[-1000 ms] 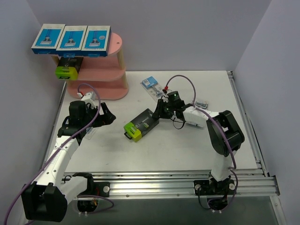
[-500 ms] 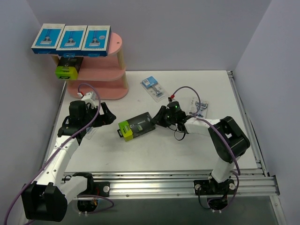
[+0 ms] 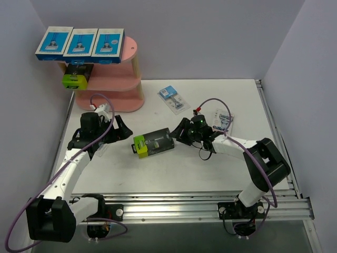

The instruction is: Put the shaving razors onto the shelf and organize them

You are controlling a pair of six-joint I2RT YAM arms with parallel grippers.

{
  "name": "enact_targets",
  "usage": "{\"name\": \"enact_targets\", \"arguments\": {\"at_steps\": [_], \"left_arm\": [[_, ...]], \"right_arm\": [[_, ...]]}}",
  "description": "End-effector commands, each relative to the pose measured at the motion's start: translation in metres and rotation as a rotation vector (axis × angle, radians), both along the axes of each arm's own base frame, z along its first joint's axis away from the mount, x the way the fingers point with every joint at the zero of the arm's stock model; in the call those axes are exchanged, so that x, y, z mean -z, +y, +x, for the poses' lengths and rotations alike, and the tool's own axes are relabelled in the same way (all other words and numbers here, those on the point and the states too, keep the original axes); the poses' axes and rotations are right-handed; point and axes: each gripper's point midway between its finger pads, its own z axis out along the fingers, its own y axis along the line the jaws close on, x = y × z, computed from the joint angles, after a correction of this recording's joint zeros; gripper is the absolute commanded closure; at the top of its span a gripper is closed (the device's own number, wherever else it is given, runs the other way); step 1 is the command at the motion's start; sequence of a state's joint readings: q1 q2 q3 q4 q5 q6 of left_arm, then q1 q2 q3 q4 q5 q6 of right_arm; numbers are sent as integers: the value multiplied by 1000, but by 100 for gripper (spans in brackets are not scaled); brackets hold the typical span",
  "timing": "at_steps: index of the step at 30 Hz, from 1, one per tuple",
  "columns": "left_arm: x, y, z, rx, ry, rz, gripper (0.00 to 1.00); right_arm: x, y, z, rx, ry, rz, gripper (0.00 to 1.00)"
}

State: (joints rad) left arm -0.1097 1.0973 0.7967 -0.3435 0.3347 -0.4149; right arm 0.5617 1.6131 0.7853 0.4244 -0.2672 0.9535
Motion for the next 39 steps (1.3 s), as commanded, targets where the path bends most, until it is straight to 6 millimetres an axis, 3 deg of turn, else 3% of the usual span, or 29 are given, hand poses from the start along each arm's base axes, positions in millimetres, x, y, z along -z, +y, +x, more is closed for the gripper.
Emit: {"name": "enact_targets", "arguments": {"at_steps": [1,5,9,16,24,30,39], "left_arm": [[-9,-9,9,11,-36,-56,4],[5,-6,13,-76,39,-119,4],[16,-11,12,-118,105,-237,11],[44,-9,-9,-222,155,-320,19],[74,-9,-23,-275,201,-333,28],[85,-8,-15,-289,189,-326,35],[103,-6,-9,-300,188,-310,36]], "right_arm": [[-20,-3,6,12,-33,15,53],[-14,-11,1,10,-23,27,53],[-16,-26,0,25,-31,56,56],[-12,-48,-1,41,-32,61,60],[-7,-50,-4,29,-28,77,62],[-9,-50,-3,23,-34,79,63],[-5,-56,-2,20,-25,57,64]]}}
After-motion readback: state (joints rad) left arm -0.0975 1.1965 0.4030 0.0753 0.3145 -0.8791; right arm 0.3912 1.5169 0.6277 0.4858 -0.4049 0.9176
